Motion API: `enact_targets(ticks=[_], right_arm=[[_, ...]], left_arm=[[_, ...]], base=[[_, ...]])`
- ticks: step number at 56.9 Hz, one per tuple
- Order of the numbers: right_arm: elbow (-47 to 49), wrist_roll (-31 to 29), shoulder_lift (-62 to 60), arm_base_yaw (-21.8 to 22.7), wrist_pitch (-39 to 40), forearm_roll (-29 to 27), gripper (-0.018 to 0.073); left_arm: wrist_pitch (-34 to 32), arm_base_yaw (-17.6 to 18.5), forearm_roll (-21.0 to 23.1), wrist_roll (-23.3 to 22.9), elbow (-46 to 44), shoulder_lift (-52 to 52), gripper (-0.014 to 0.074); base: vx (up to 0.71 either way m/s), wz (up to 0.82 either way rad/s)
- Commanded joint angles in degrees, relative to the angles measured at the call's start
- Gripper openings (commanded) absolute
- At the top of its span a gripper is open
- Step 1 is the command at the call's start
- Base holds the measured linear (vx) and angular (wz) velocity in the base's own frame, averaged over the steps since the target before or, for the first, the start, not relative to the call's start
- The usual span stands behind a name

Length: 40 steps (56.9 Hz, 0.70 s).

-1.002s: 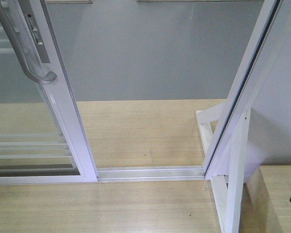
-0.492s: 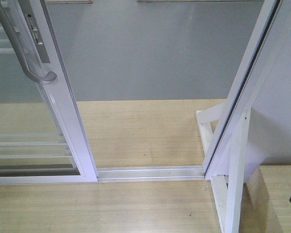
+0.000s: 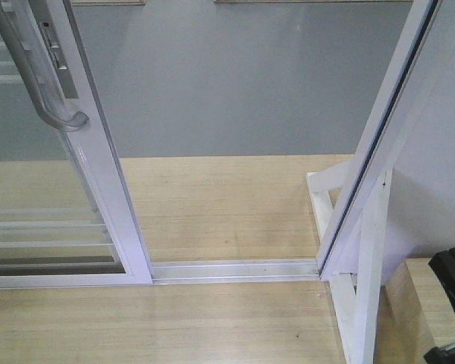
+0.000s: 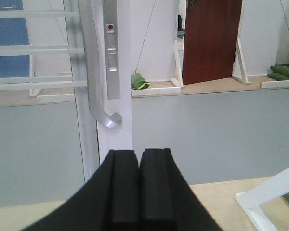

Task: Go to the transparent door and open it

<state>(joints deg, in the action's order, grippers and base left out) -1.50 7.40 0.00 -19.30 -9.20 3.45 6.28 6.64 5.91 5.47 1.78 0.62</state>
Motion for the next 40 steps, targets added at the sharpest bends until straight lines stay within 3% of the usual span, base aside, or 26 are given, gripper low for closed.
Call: enact_targets(ticks=[1, 11, 23, 40], right_arm=[[-0.48, -4.02, -1.28, 0.50, -0.56, -2.14, 0.0001], [-0.48, -5.00, -1.27, 0.67, -7.89, -2.99, 0.0001], [-0.38, -5.00, -1.52, 0.93, -8.09, -2.99, 0.0001], [-0.38, -5.00, -1.45, 11.50, -8.10, -3.45, 0.0001]], left_arm=[[-4.76, 0.24, 0.40, 0.01, 0.61, 0.82, -0.0003], [-4.81, 0.24, 0.40, 0.01, 0.56, 0.76, -0.0003], [-4.81, 0.24, 0.40, 0.01, 0.56, 0.76, -0.0003], [-4.81, 0.24, 0.40, 0.01, 0.56, 0.76, -0.0003]], base=[[0.00, 0.00], [0.00, 0.00], [0.00, 0.00], [0.00, 0.00]])
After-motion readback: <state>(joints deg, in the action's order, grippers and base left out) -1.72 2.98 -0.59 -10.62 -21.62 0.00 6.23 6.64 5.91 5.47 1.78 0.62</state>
